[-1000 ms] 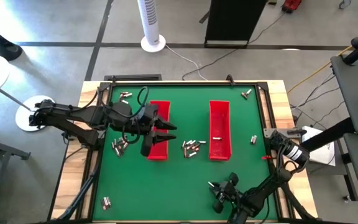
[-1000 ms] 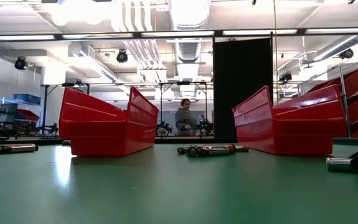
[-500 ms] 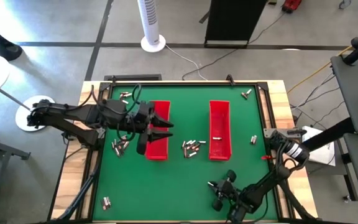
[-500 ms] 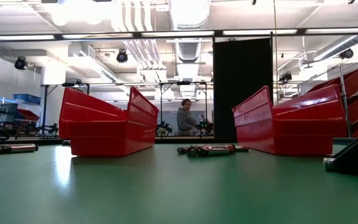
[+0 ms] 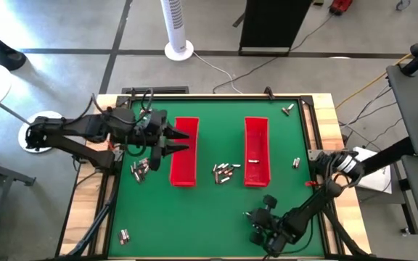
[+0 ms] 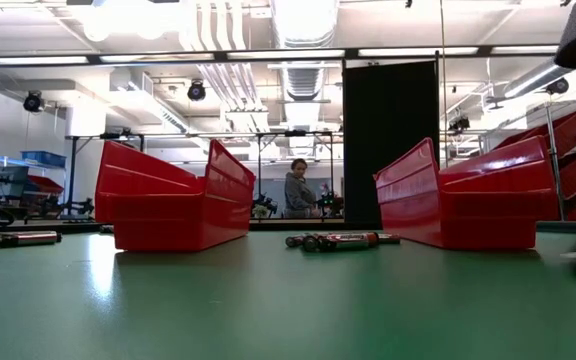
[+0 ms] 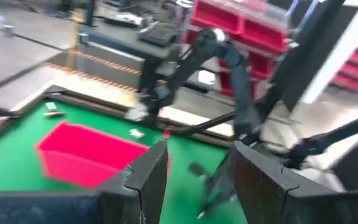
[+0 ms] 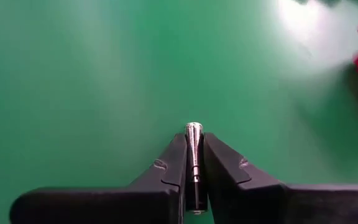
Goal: Sort batteries
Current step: Put the silver battery into the right red bin
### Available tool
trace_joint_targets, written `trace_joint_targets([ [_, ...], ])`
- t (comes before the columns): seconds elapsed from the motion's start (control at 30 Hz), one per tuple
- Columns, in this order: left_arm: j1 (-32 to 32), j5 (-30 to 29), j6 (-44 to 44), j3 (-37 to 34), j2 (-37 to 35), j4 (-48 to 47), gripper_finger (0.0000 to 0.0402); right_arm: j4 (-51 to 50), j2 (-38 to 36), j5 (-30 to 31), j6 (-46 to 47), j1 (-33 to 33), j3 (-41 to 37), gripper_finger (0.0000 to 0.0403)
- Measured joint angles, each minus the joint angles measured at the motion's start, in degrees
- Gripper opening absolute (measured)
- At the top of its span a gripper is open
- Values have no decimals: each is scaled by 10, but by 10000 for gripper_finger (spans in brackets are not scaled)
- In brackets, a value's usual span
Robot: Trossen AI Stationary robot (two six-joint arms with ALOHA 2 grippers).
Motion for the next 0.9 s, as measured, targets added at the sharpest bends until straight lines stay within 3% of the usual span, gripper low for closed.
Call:
trace_joint_targets([
  [0.2,1,-70,33,0,-38,-69,155,-28,-94,-77,-101,-46,2,30],
  [0.53,1,-75,57,0,-73,-123,155,-200,-250,-108,-242,-156,28,30],
  [0.73,1,-104,98,0,-87,-129,155,-234,-272,-138,-344,-251,28,29],
  [0.9,1,-126,109,0,-94,-128,155,-232,-256,-207,-407,-322,9,29],
])
